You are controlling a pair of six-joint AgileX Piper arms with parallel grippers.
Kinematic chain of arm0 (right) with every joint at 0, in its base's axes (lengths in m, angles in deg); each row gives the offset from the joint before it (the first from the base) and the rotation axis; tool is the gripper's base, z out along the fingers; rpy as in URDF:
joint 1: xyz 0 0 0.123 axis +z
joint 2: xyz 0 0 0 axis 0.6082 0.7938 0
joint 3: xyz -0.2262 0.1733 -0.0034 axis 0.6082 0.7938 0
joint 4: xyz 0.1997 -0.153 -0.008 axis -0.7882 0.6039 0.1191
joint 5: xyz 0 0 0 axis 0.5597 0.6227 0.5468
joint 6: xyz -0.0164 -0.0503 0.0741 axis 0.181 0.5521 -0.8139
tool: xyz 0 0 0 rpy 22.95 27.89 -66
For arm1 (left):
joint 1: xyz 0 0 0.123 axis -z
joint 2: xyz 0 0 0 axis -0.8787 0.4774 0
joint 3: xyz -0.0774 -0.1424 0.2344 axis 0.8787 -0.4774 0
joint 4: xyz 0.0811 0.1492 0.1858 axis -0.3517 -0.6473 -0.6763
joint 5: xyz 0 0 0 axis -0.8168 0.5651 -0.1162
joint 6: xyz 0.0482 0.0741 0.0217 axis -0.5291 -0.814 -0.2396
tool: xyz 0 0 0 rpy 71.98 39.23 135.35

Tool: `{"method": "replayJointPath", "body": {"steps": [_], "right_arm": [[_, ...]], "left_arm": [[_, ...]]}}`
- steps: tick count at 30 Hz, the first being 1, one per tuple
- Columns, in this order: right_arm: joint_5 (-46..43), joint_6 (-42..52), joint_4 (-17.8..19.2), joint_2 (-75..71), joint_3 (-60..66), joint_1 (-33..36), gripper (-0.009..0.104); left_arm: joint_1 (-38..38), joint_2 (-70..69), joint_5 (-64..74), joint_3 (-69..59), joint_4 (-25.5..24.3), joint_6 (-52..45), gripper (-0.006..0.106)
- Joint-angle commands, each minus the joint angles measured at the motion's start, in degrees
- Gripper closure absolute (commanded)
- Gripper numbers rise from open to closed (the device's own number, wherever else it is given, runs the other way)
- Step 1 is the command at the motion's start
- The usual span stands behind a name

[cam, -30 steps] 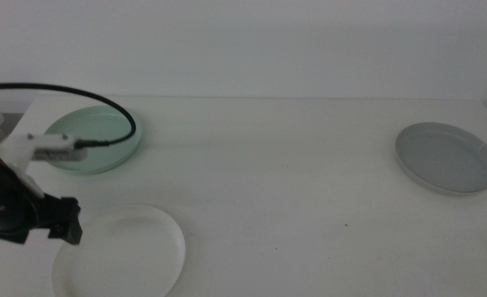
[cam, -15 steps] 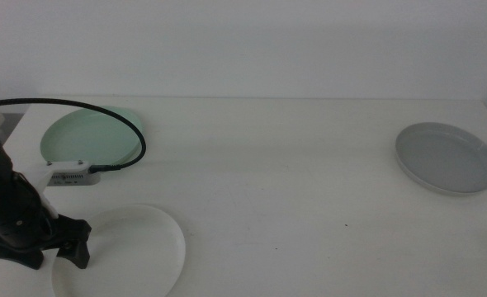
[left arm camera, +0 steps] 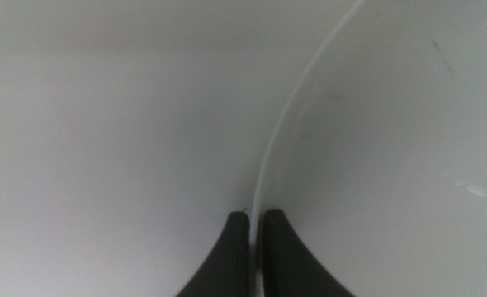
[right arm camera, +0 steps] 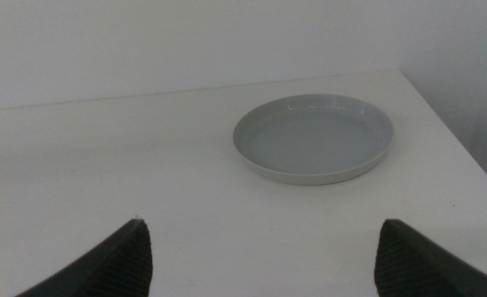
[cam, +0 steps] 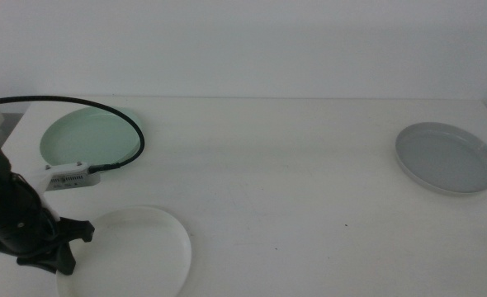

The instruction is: Stack the three bowls on top of each other.

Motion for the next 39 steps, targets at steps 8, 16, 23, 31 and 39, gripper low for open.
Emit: {"method": "replayJointPath", "body": {"steps": [8, 16, 23, 31, 39], "right_arm": [[-0.43, 0.17, 0.31, -0.27, 0.19, -0.45, 0.003], [-0.43, 0.17, 0.31, -0.27, 0.19, -0.45, 0.003], [-0.43, 0.17, 0.31, -0.27, 0.19, -0.45, 0.003], [-0.43, 0.17, 0.31, -0.27, 0.19, -0.45, 0.003], [-0.43, 0.17, 0.31, -0.27, 0.19, -0.45, 0.003]], "left_arm": [[5.0, -12.55, 9.15, 8.63, 6.26, 4.52, 0.102], [17.58, -3.0, 12.18, 27.32, 1.71, 13.13, 0.102], [23.64, 9.3, 11.77, 38.82, 2.85, 13.25, 0.102], [24.9, 18.4, 9.82, 42.77, 6.02, 13.09, 0.102], [24.9, 22.46, 6.97, 42.77, 7.63, 11.74, 0.102]]}}
